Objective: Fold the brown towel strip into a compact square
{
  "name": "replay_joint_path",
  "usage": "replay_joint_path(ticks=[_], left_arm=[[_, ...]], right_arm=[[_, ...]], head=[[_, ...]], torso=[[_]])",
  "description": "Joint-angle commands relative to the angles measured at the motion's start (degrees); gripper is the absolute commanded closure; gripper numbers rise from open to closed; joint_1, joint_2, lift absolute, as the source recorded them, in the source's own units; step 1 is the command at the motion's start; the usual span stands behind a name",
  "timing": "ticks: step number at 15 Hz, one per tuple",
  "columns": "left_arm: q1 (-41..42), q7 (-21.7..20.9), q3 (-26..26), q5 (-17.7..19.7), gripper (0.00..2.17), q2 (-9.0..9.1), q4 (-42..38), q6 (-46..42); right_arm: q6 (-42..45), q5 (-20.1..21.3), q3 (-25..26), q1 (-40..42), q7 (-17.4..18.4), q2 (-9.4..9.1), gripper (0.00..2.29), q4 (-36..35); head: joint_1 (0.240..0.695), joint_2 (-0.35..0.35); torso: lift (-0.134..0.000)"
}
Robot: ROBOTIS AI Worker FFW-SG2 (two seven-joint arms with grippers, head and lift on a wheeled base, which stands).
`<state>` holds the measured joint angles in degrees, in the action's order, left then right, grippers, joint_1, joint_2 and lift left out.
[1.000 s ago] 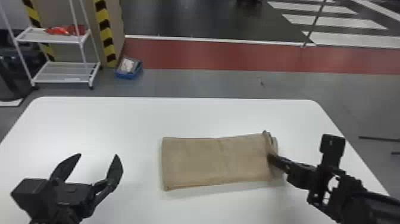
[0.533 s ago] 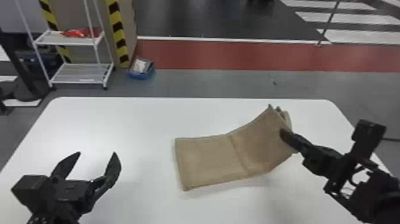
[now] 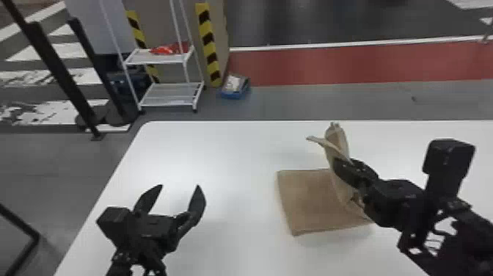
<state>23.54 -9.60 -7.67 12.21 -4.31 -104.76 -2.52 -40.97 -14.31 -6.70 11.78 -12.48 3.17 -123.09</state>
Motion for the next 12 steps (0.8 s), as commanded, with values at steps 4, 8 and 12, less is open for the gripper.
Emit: replay_joint_path(ticks=[4, 8, 12], left_arm=[[0.3, -0.2, 0.2, 0.7, 0.02, -0.7, 0.2, 0.0], [0.4, -0.6, 0.7, 0.8, 0.02, -0.7, -0.2, 0.0], [0.6, -0.9, 1.4, 0.8, 0.03, -0.97, -0.2, 0.0]], right_arm=[[-0.8, 2.9, -6.7, 0.8, -0.7, 0.26, 0.0, 2.2], [6.7, 0.6, -6.2, 1.5, -1.0, 0.26, 0.1, 2.7], [6.7, 4.6, -7.6, -2.2, 1.6, 0.08, 1.71, 8.6]], head=[[0.695, 0.283], [0.695, 0.303], [0.695, 0.284]], torso=[[-0.122], [-0.122], [-0.122]])
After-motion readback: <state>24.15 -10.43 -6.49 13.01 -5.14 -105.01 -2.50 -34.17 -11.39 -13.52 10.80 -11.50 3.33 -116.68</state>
